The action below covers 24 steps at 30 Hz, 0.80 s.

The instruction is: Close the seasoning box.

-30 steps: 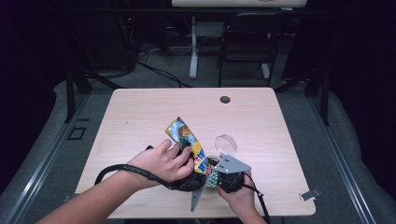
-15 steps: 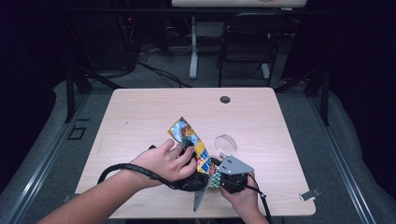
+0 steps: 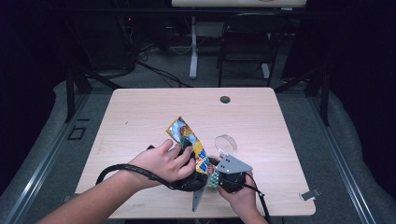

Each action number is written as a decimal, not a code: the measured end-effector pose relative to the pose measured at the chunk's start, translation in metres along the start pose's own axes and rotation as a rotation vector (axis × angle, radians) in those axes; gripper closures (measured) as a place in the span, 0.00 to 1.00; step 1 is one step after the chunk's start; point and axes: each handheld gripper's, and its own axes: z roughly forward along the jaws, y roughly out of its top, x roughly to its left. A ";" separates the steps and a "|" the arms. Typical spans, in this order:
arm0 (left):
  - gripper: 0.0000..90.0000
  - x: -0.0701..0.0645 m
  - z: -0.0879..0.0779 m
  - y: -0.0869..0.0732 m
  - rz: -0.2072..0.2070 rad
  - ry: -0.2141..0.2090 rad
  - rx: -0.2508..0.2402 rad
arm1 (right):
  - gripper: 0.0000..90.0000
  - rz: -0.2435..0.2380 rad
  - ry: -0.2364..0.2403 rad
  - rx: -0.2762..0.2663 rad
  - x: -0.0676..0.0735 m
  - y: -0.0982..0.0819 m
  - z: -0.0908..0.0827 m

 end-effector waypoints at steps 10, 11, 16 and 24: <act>0.96 -0.002 0.001 0.000 -0.003 -0.012 0.000 | 0.79 0.010 0.014 0.005 0.001 0.000 0.002; 0.96 -0.002 0.001 -0.001 -0.005 -0.010 0.000 | 0.79 0.015 0.017 -0.003 0.001 0.000 0.002; 0.96 -0.003 0.001 0.000 -0.013 -0.014 -0.004 | 0.79 0.004 0.010 0.006 0.001 0.000 0.002; 0.96 -0.007 0.001 -0.003 -0.052 -0.027 -0.018 | 0.79 -0.006 0.000 0.003 0.002 0.000 0.002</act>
